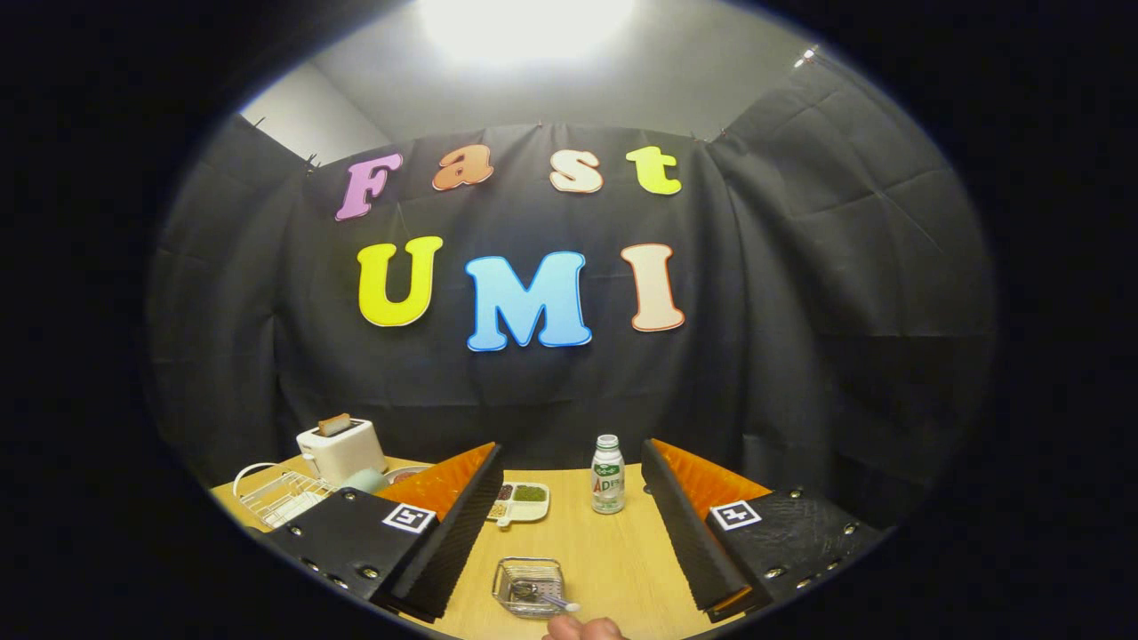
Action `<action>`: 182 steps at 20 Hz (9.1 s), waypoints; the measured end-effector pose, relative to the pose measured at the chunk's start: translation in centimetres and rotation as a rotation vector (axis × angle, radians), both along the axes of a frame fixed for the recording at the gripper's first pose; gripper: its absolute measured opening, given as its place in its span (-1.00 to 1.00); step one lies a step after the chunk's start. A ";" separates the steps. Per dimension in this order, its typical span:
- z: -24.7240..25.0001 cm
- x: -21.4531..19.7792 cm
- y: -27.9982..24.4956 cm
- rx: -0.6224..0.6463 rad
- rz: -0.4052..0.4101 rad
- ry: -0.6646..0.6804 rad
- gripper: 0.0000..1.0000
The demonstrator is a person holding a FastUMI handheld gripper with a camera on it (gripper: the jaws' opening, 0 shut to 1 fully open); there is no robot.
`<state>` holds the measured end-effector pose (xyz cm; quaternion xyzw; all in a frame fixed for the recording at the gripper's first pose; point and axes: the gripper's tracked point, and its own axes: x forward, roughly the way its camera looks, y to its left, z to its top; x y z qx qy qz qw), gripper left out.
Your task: Take the plate from the dish rack, then take the spoon from the basket and place it into the plate.
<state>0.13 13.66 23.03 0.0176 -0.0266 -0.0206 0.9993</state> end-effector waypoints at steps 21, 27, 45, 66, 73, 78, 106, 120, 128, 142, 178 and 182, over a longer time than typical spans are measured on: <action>-1.2 6.2 15.0 0.032 0.125 0.310 0.87; -3.7 7.7 18.4 0.045 0.169 0.491 0.87; -12.4 8.6 22.9 -0.065 -0.031 0.918 -0.14; -5.3 10.4 23.1 -0.455 -0.255 0.825 -0.87; -3.3 9.5 21.5 -0.337 -0.222 0.816 -0.87; -3.1 7.1 19.4 -0.231 -0.169 0.829 -0.87; -15.0 -10.1 9.0 0.203 0.241 1.005 -0.87; -25.1 -12.4 10.8 0.294 0.339 1.096 -0.84; -27.2 -11.5 10.4 0.379 0.356 1.100 -0.68; -20.4 -8.2 6.6 0.061 0.330 0.742 0.98; -18.0 3.5 1.8 0.050 0.254 0.059 -0.67; -17.8 3.8 1.7 0.064 0.243 0.087 -0.78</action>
